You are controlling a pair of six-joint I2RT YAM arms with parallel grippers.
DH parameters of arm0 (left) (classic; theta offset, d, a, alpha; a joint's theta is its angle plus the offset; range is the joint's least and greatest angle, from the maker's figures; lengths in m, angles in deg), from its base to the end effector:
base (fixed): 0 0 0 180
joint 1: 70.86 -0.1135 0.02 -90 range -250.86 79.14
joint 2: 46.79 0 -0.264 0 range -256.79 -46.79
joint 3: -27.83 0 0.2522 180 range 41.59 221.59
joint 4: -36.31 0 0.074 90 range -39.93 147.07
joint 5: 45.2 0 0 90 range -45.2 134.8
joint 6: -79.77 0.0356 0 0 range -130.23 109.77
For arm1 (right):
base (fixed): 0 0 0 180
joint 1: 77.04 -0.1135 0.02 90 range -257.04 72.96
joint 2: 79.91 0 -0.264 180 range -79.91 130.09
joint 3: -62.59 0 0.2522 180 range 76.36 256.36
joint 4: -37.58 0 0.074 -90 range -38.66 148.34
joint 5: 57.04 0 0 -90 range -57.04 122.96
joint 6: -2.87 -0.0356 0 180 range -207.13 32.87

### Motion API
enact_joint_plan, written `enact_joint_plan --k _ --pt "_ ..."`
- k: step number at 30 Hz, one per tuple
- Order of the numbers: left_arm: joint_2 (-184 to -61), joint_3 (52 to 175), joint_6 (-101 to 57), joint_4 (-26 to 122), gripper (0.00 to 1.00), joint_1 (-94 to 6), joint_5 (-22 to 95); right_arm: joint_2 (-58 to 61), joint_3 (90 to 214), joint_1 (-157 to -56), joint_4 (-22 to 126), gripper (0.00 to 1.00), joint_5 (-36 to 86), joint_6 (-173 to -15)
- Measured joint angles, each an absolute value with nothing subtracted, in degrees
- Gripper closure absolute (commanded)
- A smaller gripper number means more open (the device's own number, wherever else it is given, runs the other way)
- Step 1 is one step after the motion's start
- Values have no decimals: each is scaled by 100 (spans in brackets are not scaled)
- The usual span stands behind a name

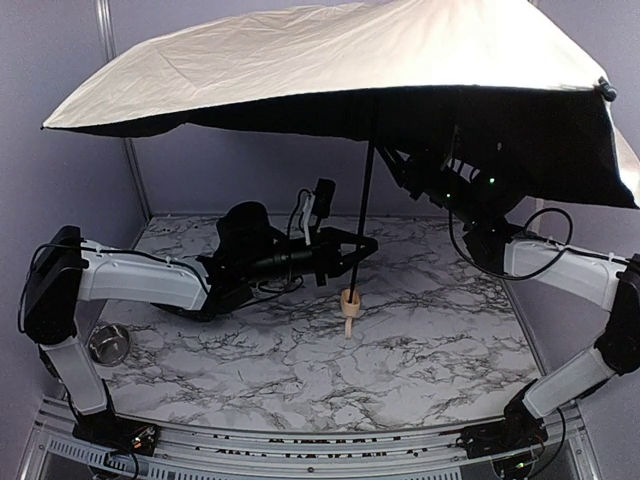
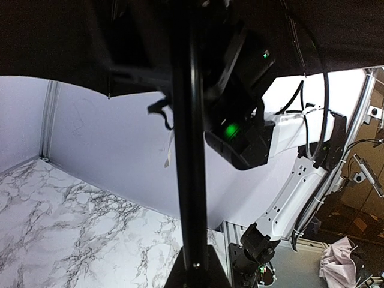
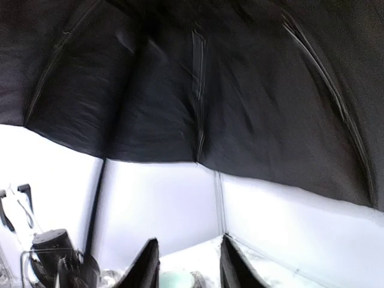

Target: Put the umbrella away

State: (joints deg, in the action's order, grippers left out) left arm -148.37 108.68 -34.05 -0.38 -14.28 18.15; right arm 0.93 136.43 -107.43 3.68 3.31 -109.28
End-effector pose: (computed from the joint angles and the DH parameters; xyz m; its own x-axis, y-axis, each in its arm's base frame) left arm 0.2128 -0.3515 0.3120 -0.2587 -0.2634 -0.9294 0.9609 0.0284 -0.2755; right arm 0.2687 0.1780 0.3909 0.0522 0.4105 -0.9104 -0.9068 0.4013 0.1289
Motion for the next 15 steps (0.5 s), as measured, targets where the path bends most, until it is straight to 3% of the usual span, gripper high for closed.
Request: enact_joint_plan --k 10,15 --pt "-15038 10859 -3396 45 100 -1310 1858 572 14067 -10564 -1162 35 283 -12309" --pt "-15064 10859 -3394 75 100 -1295 1876 935 14347 -10509 -1612 38 274 -12930"
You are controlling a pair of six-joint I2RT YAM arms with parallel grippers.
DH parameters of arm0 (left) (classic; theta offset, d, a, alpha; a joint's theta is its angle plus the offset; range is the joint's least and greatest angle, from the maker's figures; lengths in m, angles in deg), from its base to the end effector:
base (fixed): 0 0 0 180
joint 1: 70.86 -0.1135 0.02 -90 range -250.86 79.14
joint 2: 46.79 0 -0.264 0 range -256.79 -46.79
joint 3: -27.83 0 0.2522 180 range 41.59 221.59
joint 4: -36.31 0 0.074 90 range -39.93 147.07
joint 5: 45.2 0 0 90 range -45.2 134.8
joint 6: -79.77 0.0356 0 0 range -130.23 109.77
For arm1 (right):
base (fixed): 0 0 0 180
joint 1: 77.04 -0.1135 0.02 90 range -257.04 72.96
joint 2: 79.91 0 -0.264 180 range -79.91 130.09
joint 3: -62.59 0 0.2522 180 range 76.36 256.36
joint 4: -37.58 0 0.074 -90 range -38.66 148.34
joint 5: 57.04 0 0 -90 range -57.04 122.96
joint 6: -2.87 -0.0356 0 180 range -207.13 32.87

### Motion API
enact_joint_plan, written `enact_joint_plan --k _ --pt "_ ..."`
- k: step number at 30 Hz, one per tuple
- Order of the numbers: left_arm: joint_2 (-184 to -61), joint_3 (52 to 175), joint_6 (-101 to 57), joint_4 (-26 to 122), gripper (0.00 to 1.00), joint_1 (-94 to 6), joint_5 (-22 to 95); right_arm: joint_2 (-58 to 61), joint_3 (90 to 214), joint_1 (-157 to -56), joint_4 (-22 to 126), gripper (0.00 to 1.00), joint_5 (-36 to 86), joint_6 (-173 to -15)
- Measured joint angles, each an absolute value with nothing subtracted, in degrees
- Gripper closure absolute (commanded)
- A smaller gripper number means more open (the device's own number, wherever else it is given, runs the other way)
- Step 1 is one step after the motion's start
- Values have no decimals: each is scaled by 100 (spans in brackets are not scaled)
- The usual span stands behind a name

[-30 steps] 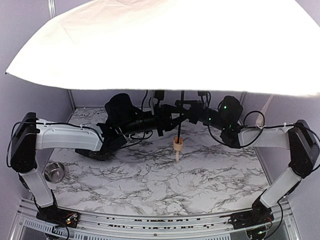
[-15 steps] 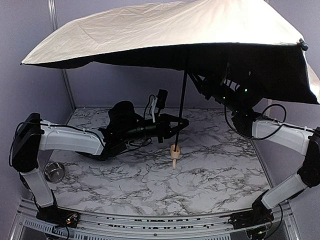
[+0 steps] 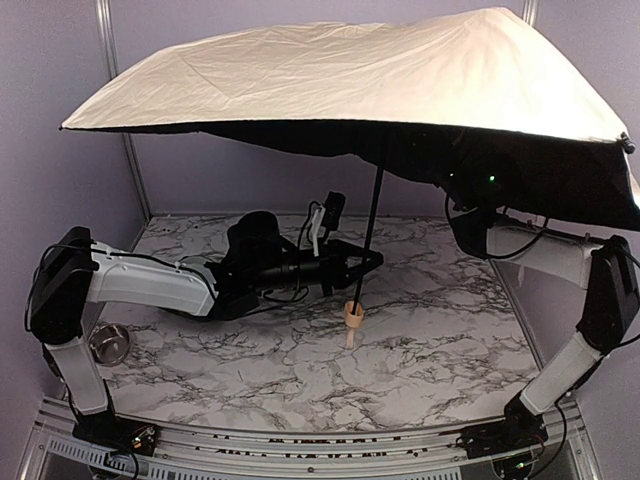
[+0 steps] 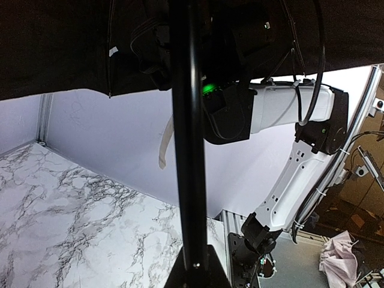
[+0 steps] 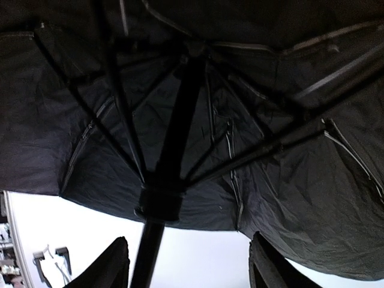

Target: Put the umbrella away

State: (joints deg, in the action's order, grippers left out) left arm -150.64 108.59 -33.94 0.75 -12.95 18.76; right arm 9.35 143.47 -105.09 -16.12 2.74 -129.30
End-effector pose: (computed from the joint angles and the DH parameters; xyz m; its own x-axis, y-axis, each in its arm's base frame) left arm 0.2092 -0.3630 0.2938 -0.2926 -0.2134 -0.9321 0.9516 0.0310 -0.3058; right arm 0.2914 0.1756 0.4152 -0.0174 0.6480 -0.7614 -0.9539 0.2174 0.2068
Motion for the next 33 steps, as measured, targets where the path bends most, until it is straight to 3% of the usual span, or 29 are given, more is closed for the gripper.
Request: enact_joint_plan --k 5,17,22,33 --pt "-15064 10859 -3381 75 100 -1260 1874 976 14465 -10509 -1920 45 353 -13230" --pt "-15073 10859 -3389 91 100 -1251 1878 1293 14856 -10509 -2021 48 374 -13398" --pt "-15075 10859 -3431 115 100 -1251 1885 1313 14863 -10509 -2023 59 355 -13400" --pt "-15075 10859 -3442 115 100 -1251 1893 1319 14952 -10516 -1925 53 311 -13363"
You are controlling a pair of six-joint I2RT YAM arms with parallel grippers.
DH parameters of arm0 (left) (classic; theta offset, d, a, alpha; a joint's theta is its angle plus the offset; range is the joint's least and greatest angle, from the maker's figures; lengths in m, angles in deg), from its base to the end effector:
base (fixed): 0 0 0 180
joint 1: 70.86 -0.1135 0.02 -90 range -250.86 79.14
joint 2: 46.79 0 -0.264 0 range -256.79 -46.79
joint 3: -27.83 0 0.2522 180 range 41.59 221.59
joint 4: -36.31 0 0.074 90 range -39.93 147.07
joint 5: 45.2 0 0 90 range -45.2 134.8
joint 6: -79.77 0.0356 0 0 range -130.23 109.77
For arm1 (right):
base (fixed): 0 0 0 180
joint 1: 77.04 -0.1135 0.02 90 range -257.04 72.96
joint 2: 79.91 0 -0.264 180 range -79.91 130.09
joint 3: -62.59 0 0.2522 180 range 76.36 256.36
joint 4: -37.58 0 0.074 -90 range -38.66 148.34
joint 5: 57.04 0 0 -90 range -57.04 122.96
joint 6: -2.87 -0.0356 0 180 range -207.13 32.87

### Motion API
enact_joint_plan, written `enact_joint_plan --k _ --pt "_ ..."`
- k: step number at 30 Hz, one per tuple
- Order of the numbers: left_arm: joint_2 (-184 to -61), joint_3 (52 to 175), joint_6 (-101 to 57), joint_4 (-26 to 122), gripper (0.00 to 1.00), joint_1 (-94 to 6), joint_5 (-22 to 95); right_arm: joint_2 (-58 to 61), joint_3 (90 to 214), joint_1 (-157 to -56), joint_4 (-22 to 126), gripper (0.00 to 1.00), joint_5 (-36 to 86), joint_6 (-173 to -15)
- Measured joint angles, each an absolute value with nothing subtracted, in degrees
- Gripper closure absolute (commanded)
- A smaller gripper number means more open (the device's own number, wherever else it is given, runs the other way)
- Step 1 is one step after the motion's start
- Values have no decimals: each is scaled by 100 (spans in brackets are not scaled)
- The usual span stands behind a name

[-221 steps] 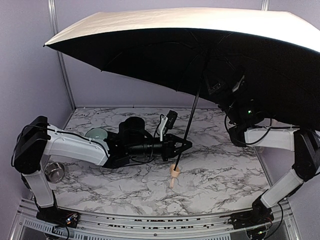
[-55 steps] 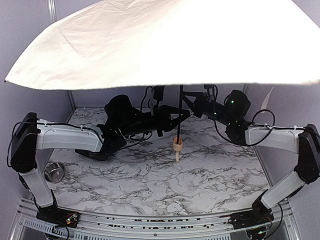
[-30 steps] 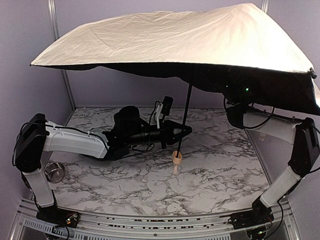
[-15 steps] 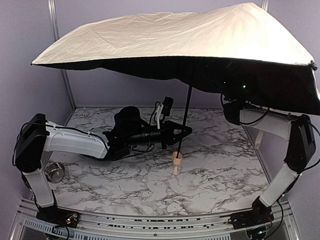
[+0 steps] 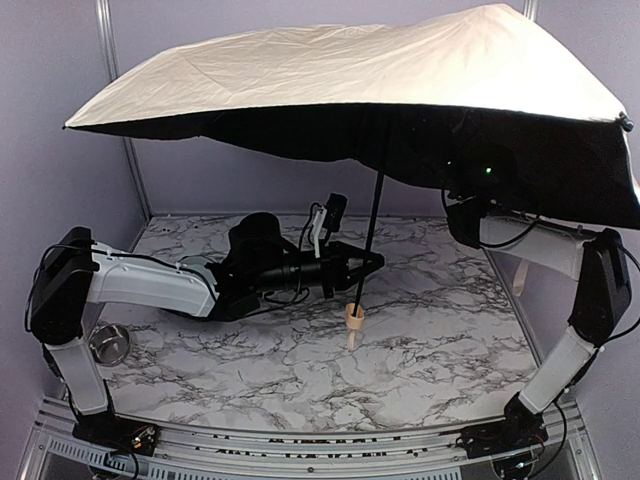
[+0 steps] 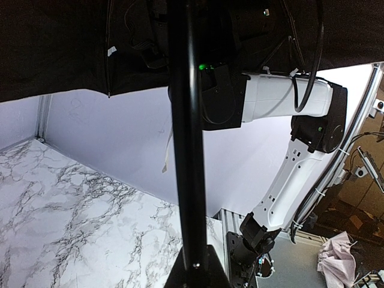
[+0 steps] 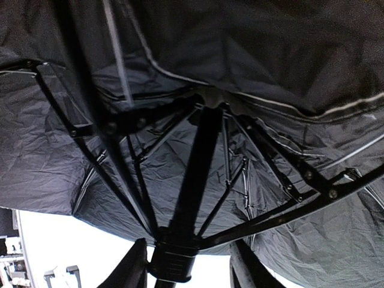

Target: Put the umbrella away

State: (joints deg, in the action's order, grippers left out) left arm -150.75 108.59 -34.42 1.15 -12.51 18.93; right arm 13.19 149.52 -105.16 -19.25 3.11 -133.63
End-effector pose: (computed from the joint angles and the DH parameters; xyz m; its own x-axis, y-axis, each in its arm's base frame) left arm 0.2068 -0.3650 0.2923 -0.3065 -0.2055 -0.9294 0.9476 0.0269 -0.3184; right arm 0.3017 0.1813 0.4311 -0.0289 0.6979 -0.7156 -0.9677 0.1598 0.1949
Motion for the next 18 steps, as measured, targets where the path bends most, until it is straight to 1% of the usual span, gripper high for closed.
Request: enact_joint_plan --k 2,5,6,10,12,14,16,18 --pt "-15075 10859 -3435 115 100 -1251 1891 1319 14952 -10518 -1892 51 313 -13352" --pt "-15075 10859 -3424 121 100 -1251 1891 1319 14952 -10542 -1828 51 318 -13319" --pt "-15075 10859 -3422 126 100 -1251 1893 1319 14952 -10544 -1813 53 320 -13306" --pt "-15075 10859 -3433 152 100 -1251 1920 1319 14952 -10555 -1798 73 309 -13251" --pt "-15075 10859 -3450 158 100 -1260 1974 1319 14952 -10562 -1772 74 294 -13251" --pt "-15075 10859 -3440 174 100 -1277 1981 1319 14952 -10599 -1735 72 300 -13238" --pt "-15075 10859 -3437 180 100 -1277 1981 1319 14952 -10603 -1706 76 305 -13206" --pt "-15075 10859 -3435 180 100 -1277 1985 1319 14952 -10603 -1684 85 305 -13195"
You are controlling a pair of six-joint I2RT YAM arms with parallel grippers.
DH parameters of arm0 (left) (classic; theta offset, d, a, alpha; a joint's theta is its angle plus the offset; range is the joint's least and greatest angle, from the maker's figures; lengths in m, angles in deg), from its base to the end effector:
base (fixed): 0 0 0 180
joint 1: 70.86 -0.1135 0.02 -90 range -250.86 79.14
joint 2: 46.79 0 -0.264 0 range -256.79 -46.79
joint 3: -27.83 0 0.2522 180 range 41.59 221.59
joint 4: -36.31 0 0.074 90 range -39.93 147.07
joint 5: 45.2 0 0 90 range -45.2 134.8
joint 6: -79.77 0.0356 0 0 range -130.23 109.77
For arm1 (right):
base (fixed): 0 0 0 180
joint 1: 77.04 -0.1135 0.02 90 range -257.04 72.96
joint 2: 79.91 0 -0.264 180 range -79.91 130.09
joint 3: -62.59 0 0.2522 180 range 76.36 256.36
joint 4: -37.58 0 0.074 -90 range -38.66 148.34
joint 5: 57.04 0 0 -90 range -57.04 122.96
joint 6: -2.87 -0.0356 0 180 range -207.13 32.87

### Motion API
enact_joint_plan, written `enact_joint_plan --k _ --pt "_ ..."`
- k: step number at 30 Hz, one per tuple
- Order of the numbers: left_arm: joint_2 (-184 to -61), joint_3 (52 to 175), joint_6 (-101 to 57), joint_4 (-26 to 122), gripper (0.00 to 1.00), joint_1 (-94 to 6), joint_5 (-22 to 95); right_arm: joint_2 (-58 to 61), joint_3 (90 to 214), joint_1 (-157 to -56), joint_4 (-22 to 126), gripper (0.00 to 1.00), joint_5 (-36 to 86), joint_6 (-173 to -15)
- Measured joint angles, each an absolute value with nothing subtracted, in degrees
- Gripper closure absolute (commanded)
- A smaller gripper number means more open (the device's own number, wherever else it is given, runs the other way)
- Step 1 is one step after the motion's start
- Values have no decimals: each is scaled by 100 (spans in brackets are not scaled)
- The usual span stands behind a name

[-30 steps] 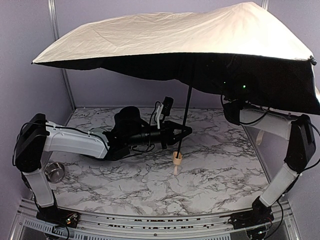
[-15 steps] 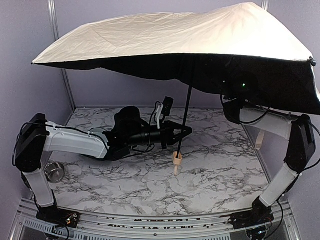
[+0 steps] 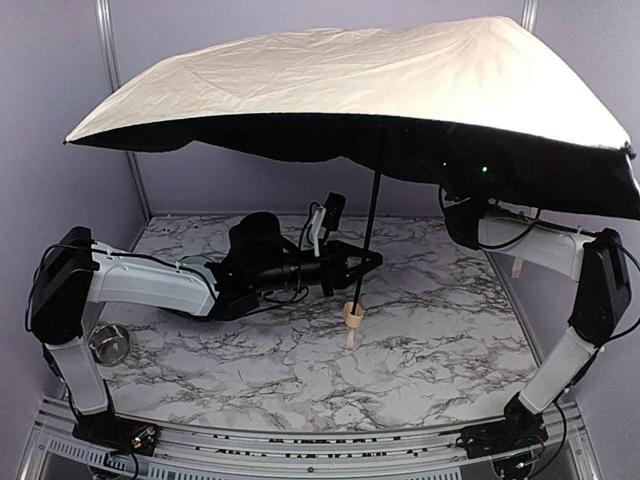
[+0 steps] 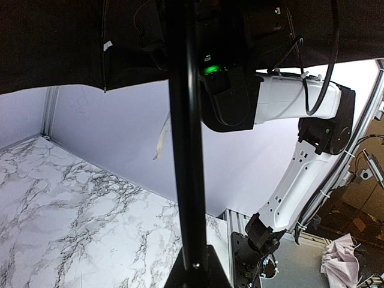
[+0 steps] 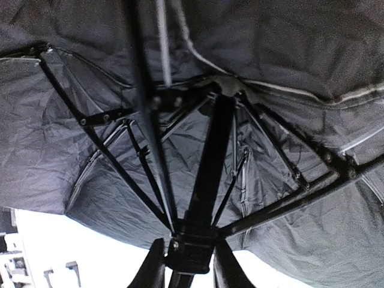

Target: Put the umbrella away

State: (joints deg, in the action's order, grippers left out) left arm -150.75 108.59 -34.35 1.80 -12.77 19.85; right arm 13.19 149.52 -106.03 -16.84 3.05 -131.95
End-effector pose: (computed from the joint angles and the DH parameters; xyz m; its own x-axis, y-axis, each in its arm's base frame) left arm 0.2091 -0.3642 0.2912 -0.3093 -0.2043 -0.9288 0.9444 0.0489 -0.3252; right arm 0.3018 0.1875 0.4282 -0.0380 0.6775 -0.7346 -0.9640 0.1688 0.2055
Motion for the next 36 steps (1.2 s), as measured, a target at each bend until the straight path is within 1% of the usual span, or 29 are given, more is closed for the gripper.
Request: enact_joint_plan --k 1,2,8,15,17,26,36 --pt "-15075 10859 -3433 191 100 -1279 2011 1319 14952 -10606 -1662 89 300 -13232" --pt "-15075 10859 -3426 198 100 -1286 2042 1319 14952 -10612 -1647 90 300 -13273" --pt "-15075 10857 -3339 266 100 -1360 1979 1280 14952 -10617 -1442 90 241 -13118" --pt "-14957 10721 -3127 565 100 -1522 1926 939 14946 -10610 -148 91 29 -12095" --pt "-14957 10721 -3077 650 100 -1531 1931 838 14821 -10632 -6 90 64 -11850" --pt "-14966 10721 -3024 1319 100 -1502 2000 751 13842 -10658 -615 90 702 -11704" --pt "-15093 10756 -2878 1501 100 -1454 2457 1000 13370 -10818 -1348 91 1150 -11715"
